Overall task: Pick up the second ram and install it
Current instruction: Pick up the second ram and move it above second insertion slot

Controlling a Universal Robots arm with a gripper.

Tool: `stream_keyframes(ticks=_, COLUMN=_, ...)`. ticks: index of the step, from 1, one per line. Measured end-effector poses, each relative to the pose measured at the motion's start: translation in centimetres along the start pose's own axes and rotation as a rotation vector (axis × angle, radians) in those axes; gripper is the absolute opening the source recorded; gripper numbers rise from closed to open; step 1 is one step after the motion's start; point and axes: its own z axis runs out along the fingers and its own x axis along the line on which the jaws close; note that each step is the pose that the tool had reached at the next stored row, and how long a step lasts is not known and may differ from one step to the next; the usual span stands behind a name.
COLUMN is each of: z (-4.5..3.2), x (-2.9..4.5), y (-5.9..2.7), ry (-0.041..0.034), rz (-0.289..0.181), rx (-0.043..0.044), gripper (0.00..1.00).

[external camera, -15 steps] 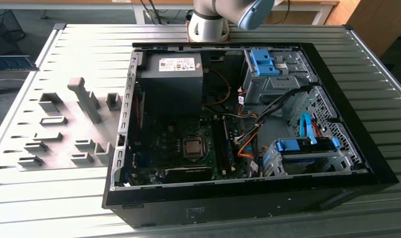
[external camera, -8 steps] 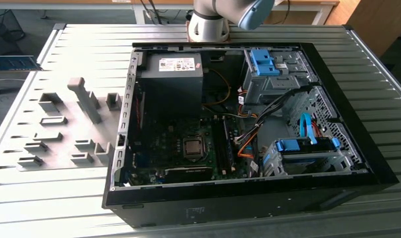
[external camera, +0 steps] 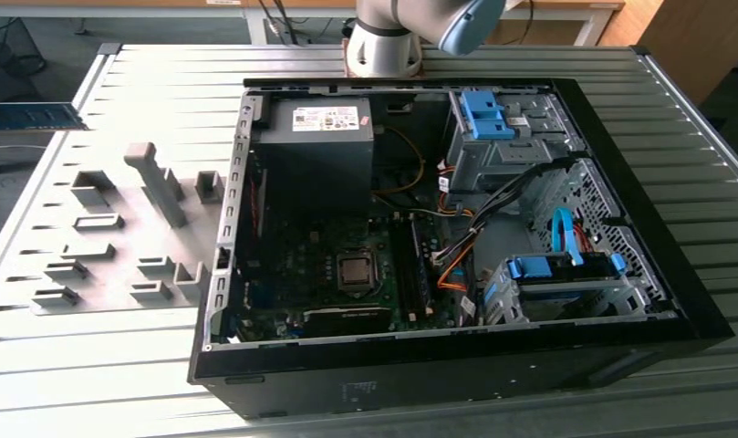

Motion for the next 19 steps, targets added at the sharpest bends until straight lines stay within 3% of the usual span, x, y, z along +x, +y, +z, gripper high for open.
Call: stream_keyframes(ticks=19, z=-0.03, x=-0.03, y=-1.53, ry=-0.0001, rz=0.0, rx=0.0001, gripper=0.14)
